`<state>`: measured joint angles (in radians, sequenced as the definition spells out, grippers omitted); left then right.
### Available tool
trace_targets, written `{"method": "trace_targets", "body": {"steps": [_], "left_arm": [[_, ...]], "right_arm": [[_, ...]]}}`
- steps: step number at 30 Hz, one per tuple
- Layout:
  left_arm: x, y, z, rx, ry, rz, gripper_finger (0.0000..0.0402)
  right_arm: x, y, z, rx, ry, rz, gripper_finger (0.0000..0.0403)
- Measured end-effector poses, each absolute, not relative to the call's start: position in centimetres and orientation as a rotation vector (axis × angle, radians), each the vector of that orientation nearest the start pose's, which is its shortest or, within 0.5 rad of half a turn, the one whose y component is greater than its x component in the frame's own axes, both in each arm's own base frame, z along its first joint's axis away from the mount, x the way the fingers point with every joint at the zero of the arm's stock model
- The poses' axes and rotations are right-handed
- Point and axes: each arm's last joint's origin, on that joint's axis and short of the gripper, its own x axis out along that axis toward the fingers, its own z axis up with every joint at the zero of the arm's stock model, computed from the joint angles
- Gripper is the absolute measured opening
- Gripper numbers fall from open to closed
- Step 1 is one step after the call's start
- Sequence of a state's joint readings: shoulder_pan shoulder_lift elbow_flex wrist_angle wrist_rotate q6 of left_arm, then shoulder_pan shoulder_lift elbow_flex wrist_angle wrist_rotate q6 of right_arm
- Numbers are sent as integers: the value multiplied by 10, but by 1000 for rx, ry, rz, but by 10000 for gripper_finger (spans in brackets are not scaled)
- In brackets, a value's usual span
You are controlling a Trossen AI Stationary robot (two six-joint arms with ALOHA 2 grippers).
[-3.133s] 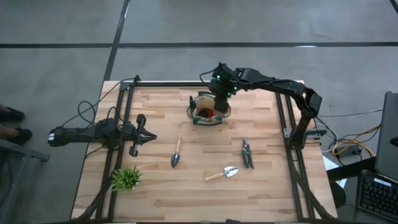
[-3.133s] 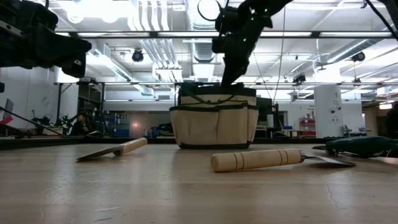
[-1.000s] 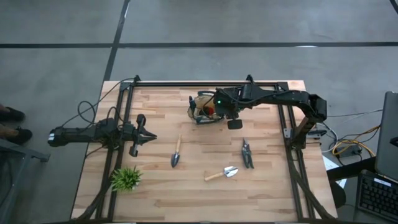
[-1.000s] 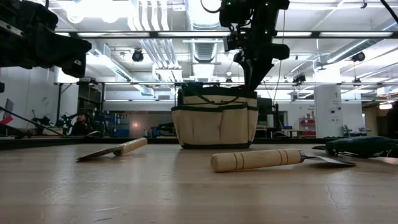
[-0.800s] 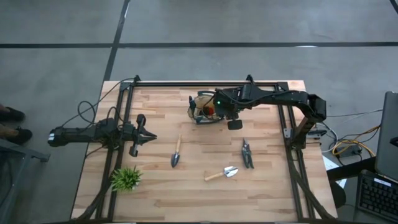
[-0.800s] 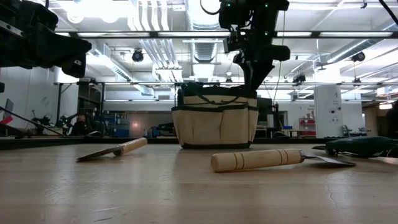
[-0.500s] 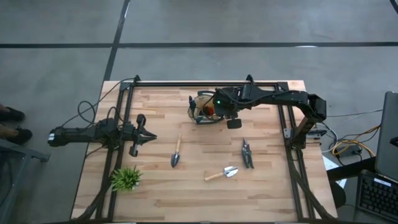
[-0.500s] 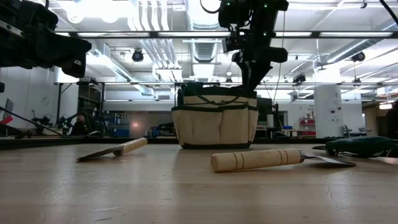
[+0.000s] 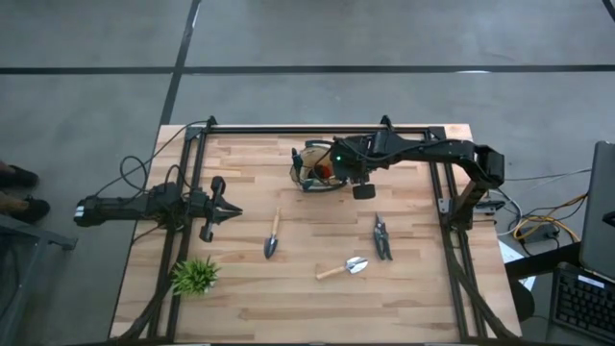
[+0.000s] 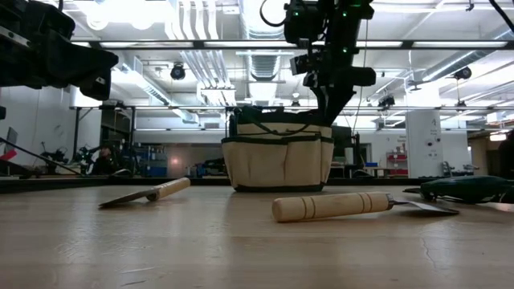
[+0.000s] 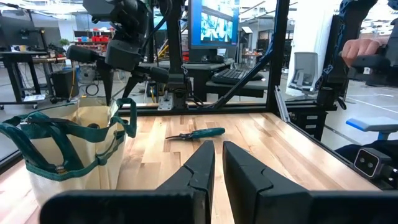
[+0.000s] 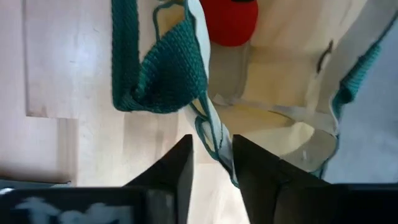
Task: Pick & Place Garden tools in Gardening bag
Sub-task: Adjust the gardening bag
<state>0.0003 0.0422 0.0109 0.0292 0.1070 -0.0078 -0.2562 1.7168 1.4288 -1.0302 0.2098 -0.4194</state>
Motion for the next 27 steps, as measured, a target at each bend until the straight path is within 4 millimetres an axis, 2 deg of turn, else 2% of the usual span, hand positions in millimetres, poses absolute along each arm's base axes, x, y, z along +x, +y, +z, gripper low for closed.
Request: {"method": "trace_targets", "body": {"steps": [7,15,20,27], "left_arm": [[100,-3,167,-8,3,-106,37],[100,-3,167,-8,2,-106,37],[100,-3,167,-8,2,-106,37],[100,-3,167,-8,2,-107,37]], "right_arm": [[322,-88,259,-276,1376,-56,16],[323,-85,259,-131,1338,-8,11],[324,-80,260,23,1300,42,11],[328,-72,261,114,1270,62,11]]}}
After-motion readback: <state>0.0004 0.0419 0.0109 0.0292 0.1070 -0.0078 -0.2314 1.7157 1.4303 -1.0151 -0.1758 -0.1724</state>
